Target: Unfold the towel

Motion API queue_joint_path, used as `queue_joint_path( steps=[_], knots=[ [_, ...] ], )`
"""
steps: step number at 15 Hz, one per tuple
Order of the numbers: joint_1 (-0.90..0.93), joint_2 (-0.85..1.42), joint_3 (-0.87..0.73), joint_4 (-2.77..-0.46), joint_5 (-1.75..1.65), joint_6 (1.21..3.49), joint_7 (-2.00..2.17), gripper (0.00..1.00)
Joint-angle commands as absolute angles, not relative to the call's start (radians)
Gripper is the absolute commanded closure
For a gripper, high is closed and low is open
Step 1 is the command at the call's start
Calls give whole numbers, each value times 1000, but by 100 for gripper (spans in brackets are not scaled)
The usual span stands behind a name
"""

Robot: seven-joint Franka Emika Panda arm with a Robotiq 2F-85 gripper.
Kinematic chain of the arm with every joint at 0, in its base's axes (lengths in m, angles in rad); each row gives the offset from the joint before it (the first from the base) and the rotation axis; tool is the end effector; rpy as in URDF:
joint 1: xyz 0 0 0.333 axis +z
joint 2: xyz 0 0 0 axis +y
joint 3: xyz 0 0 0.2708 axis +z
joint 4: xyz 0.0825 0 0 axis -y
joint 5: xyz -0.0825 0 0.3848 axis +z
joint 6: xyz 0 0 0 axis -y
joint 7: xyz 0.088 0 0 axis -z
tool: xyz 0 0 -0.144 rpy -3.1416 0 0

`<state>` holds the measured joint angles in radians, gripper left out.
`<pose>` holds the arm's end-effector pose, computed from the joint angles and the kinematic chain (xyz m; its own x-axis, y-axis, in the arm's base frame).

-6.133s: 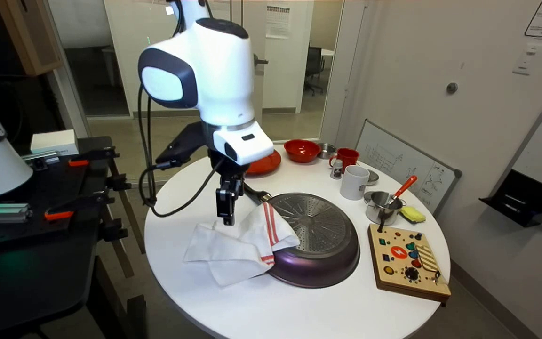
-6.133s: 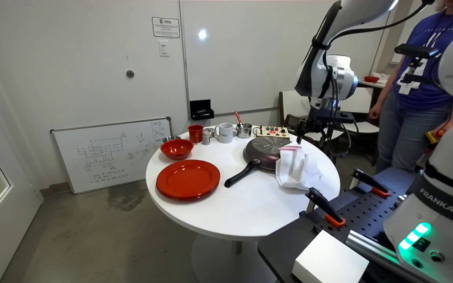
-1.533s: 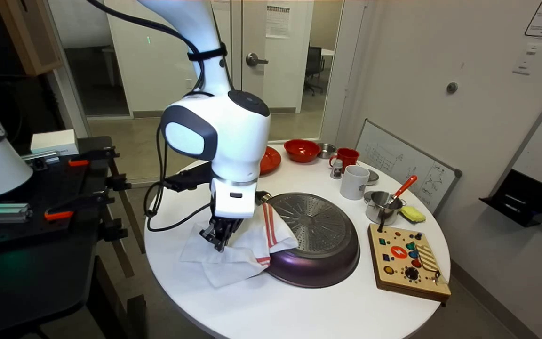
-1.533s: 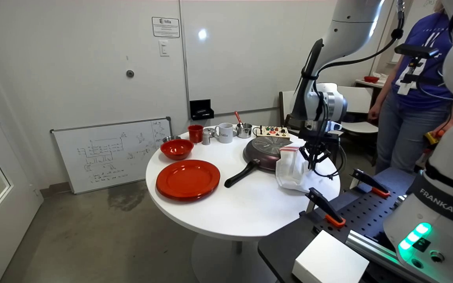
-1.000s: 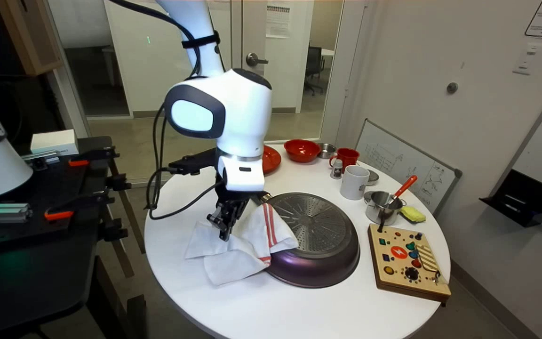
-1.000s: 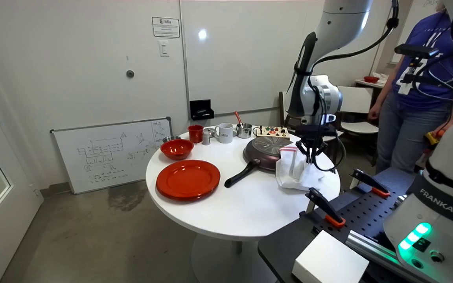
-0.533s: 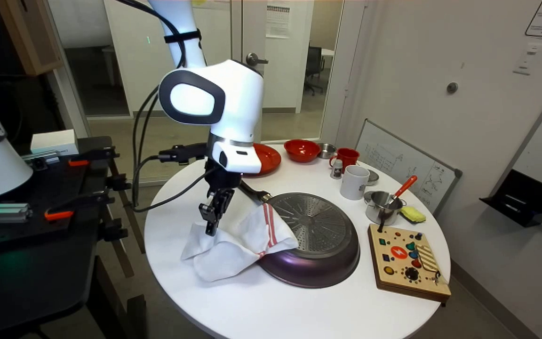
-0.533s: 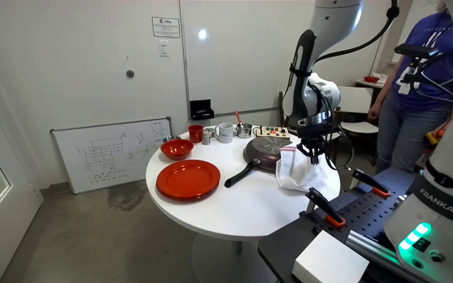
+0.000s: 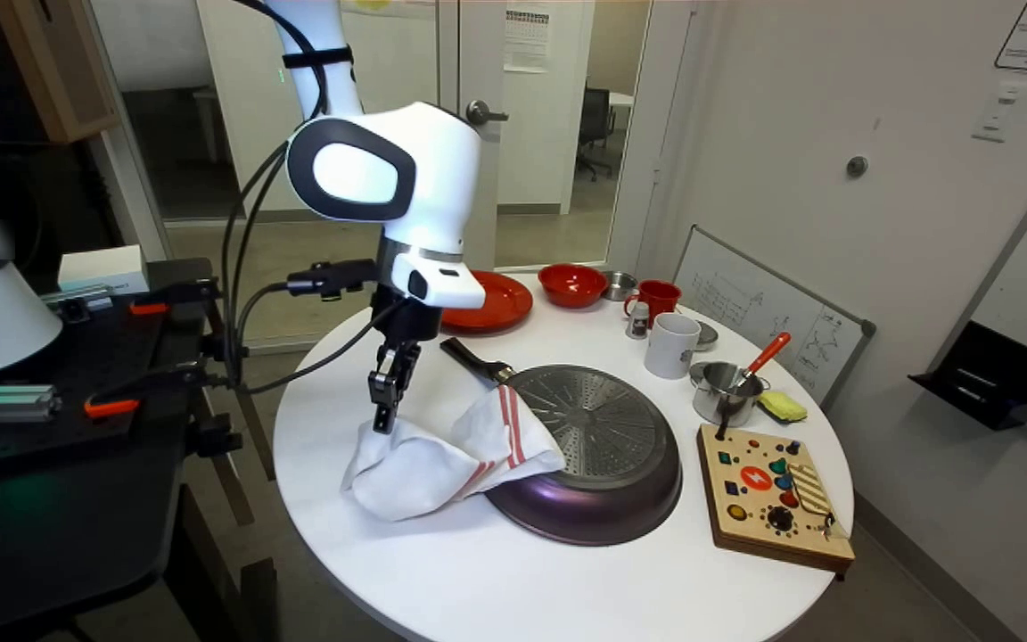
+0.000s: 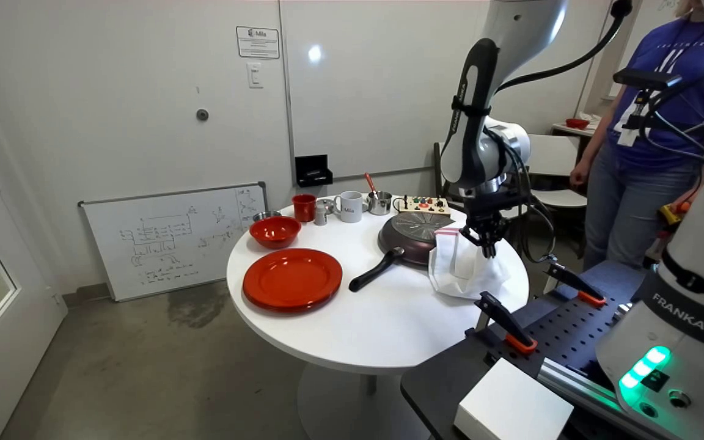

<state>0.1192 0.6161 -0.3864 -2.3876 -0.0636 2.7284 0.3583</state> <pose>0.3933 -0.1554 -0.0034 0.8440 -0.5152 -0.1492 -0.4581 -0.8370 0.2994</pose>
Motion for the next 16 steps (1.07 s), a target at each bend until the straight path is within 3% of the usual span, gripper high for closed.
queue_joint_path(
  steps=[1,16],
  knots=[
    [105,551,-368,-2439,-122,2704,286,97],
    [-78,549,-143,-2419,-110,2476,-83,97]
  ],
)
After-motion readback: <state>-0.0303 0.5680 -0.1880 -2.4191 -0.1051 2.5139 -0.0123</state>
